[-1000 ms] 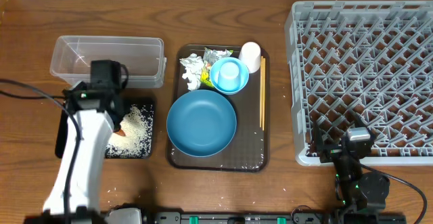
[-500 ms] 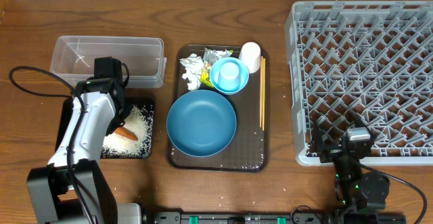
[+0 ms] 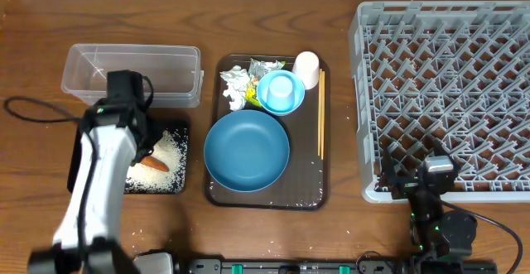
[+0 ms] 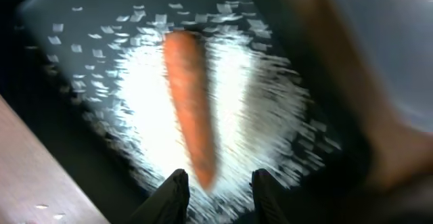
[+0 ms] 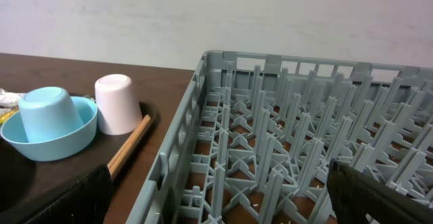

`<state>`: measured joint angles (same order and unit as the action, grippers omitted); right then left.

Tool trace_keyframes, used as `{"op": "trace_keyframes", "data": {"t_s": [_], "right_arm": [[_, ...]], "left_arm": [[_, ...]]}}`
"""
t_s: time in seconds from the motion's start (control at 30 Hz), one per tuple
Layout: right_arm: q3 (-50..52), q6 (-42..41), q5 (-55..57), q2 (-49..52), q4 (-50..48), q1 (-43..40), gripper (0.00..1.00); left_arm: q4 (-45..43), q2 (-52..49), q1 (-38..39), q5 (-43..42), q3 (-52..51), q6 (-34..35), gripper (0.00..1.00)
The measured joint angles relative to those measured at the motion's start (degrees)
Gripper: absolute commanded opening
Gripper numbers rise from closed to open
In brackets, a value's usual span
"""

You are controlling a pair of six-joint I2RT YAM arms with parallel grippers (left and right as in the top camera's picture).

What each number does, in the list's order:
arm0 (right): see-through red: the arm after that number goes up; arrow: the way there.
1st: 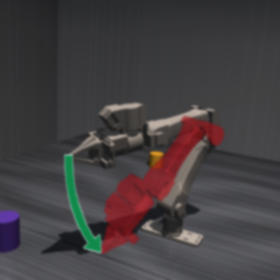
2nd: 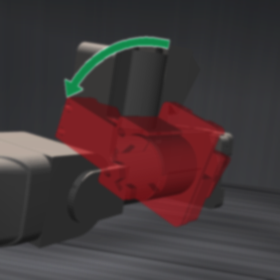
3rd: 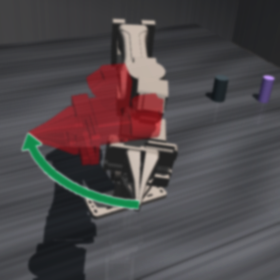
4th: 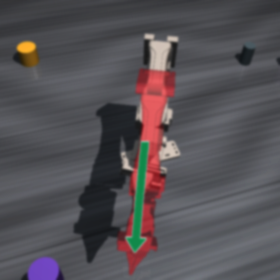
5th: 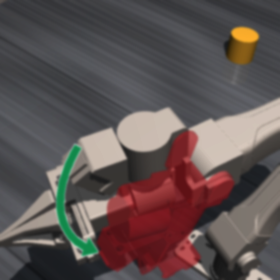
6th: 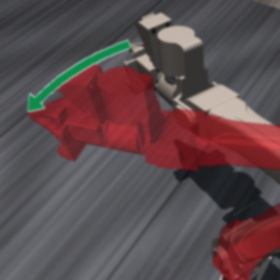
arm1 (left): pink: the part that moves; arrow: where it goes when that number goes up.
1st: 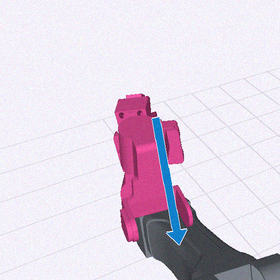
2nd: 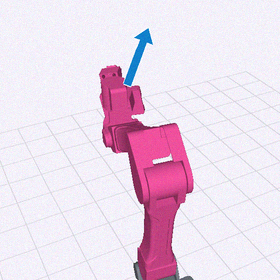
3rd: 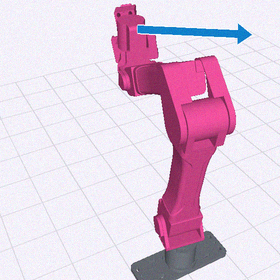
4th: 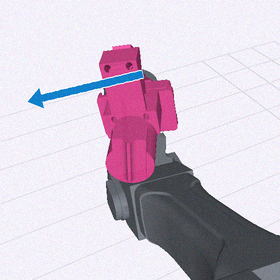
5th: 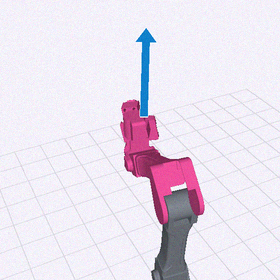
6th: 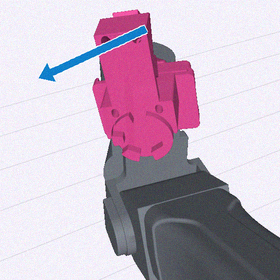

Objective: Sort waste into correct bins and load items into the dishwasher rack
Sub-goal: 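Move the carrot over the black tray and lower it onto the rice, then open the left gripper and retract it to the left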

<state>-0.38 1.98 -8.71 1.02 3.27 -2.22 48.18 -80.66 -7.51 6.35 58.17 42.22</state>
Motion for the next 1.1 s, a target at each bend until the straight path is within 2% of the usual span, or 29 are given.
{"op": "trace_keyframes", "data": {"t_s": [0.1, 0.17, 0.27, 0.37, 0.47, 0.57, 0.87, 0.97, 1.1], "right_arm": [[0.00, 0.00, -0.02, 0.00, 0.02, 0.00, 0.99], [0.00, 0.00, 0.00, 0.00, 0.00, 0.00, 0.99], [0.00, 0.00, 0.00, 0.00, 0.00, 0.00, 0.99], [0.00, 0.00, 0.00, 0.00, 0.00, 0.00, 0.99], [0.00, 0.00, 0.00, 0.00, 0.00, 0.00, 0.99], [0.00, 0.00, 0.00, 0.00, 0.00, 0.00, 0.99], [0.00, 0.00, 0.00, 0.00, 0.00, 0.00, 0.99], [0.00, 0.00, 0.00, 0.00, 0.00, 0.00, 0.99], [0.00, 0.00, 0.00, 0.00, 0.00, 0.00, 0.99]], "left_arm": [[0.04, 6.86, 0.13, -4.90, 0.00, -2.67, 0.34], [0.04, 10.75, 0.57, -6.56, 0.00, -4.79, 0.41], [0.04, 16.09, 1.70, -8.37, 0.00, -6.99, 0.72], [0.07, 18.49, 2.05, -9.25, 0.00, -7.98, 0.82], [0.11, 19.37, 2.05, -9.44, 0.00, -8.22, 0.86], [1.46, 19.15, 2.05, -10.75, 0.00, -8.26, 0.80], [0.46, 18.69, 4.61, -32.41, -0.02, -25.40, 0.78], [-0.04, 18.67, 7.72, -34.40, -0.02, -28.24, 0.83], [-2.16, 18.67, 9.07, -34.60, -0.02, -30.08, 0.83]]}}
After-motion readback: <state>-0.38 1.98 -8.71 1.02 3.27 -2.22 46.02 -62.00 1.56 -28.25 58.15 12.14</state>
